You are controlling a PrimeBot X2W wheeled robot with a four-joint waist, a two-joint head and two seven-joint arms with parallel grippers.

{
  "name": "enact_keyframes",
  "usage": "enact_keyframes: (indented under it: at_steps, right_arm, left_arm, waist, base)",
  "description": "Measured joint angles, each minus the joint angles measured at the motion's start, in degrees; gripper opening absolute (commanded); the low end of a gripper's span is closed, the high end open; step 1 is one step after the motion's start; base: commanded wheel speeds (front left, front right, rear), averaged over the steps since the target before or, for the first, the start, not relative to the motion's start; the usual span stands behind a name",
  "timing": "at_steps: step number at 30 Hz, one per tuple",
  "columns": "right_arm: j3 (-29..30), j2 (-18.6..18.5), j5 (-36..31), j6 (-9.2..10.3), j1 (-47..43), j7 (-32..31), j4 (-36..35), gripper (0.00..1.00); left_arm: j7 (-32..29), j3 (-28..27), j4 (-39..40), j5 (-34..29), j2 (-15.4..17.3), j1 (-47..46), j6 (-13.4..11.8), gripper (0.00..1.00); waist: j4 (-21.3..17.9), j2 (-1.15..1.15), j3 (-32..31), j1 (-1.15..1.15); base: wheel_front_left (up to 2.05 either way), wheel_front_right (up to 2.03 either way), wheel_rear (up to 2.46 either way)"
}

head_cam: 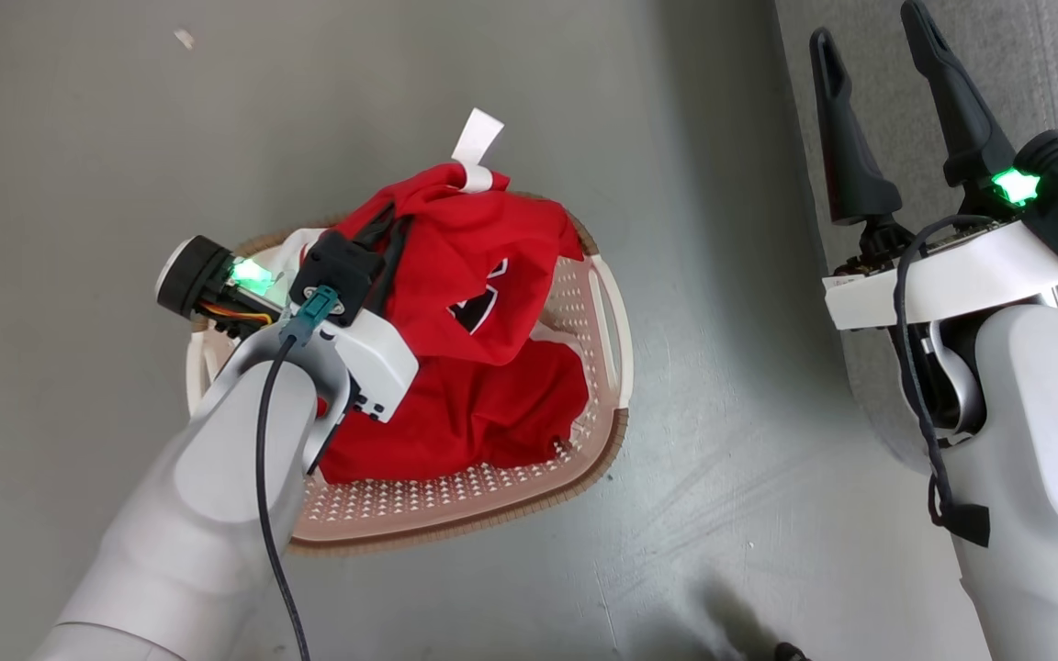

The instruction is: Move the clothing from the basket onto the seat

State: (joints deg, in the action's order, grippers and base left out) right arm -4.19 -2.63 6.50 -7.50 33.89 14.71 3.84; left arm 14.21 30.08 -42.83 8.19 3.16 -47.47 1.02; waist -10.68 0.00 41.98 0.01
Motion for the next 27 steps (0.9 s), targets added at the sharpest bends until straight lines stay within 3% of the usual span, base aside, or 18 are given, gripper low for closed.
enact_keyframes:
  at_steps: [8, 27]
  right_arm:
    - [0.1, -0.1, -0.6, 0.0, -1.3, 0.0, 1.5, 1.0]
    - [-2.3, -1.1, -2.5, 0.0, -7.6, 0.0, 7.3, 1.0]
  left_arm:
    - [0.0, 0.0, 2.4, 3.6, -0.9, 0.0, 2.7, 0.0]
    - [-2.2, 2.1, 3.8, 8.3, -1.3, 0.0, 4.3, 0.0]
  waist:
    - [1.2, 0.0, -4.0, 0.0]
    - [3.2, 0.0, -15.8, 0.0]
  base:
    - [0.0, 0.0, 0.0]
    - [0.0, 0.0, 0.0]
